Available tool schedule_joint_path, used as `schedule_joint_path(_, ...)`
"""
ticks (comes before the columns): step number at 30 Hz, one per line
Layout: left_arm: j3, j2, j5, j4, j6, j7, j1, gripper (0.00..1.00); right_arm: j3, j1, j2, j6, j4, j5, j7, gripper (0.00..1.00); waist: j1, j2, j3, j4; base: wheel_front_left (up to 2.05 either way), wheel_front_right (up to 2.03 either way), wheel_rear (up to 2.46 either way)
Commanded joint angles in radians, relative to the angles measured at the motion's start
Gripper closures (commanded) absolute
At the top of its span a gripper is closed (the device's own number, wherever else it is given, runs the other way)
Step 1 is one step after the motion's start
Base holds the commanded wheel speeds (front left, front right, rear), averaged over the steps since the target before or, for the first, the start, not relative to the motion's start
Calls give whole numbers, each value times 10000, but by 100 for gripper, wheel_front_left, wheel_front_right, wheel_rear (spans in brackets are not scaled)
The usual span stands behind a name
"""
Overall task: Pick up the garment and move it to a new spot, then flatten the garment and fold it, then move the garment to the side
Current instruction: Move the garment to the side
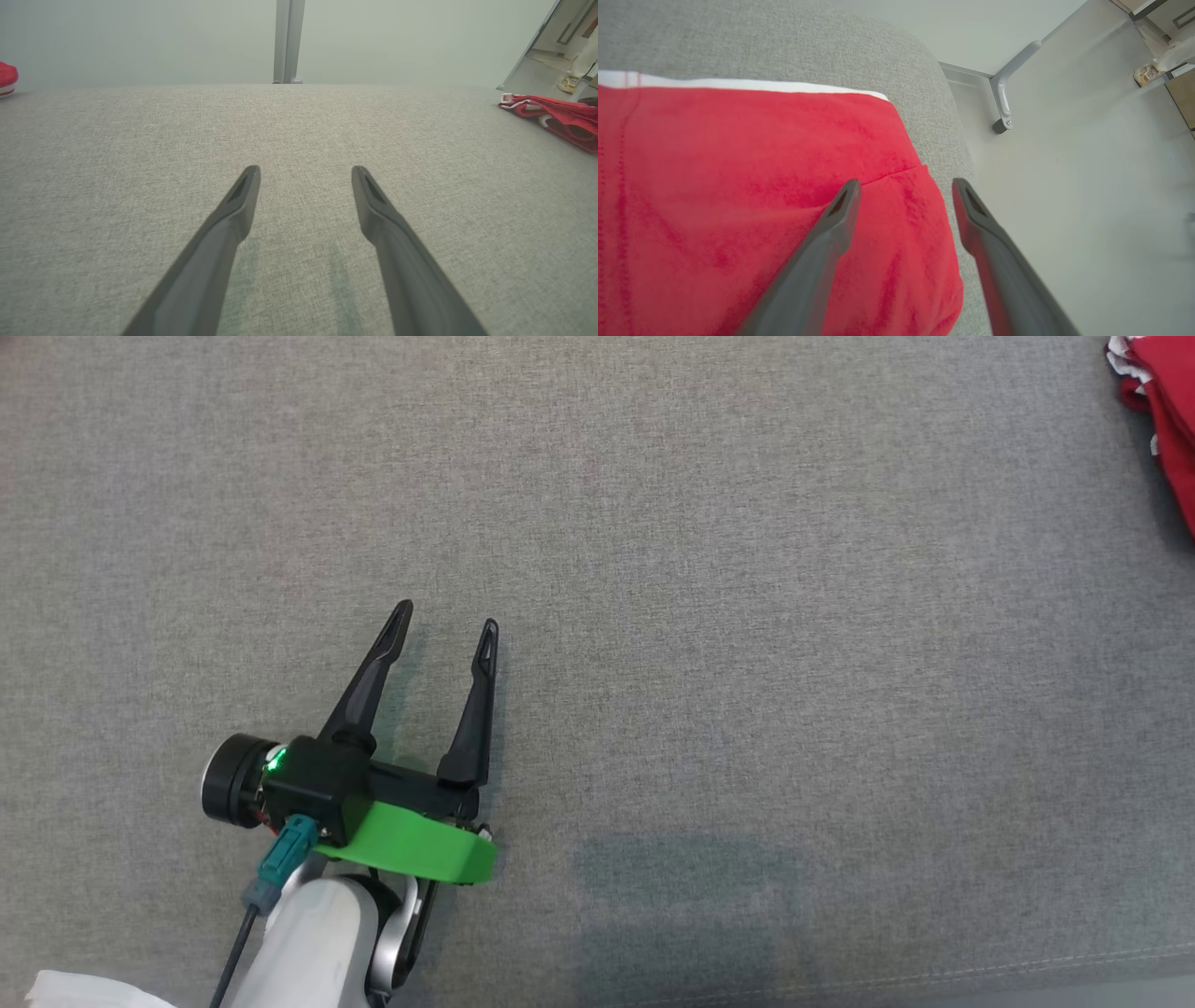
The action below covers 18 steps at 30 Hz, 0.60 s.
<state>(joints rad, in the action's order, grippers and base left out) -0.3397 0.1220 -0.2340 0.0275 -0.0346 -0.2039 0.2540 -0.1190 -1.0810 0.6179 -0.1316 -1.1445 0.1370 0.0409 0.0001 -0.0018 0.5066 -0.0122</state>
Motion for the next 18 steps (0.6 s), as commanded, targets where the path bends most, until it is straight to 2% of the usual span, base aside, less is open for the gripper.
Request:
schedule_joint_path(1,-5,70,68,-38,39,6,-75,0,96,-135,40,18,-87,-98,-98,0,-1,18,-27,-46,0,0,0)
schedule_joint_path(12,-45,32,-115,192,92,-115,-42,0,906,-318,-607,18,-342,-686,-1436,0,-1,18,-786,-246,0,0,0)
schedule_joint_path(18,256,94,-378,513,172,-261,-52,0,1075,-75,-1417,18,-182,-639,-2372,0,-1,18,-1678,-258,0,0,0)
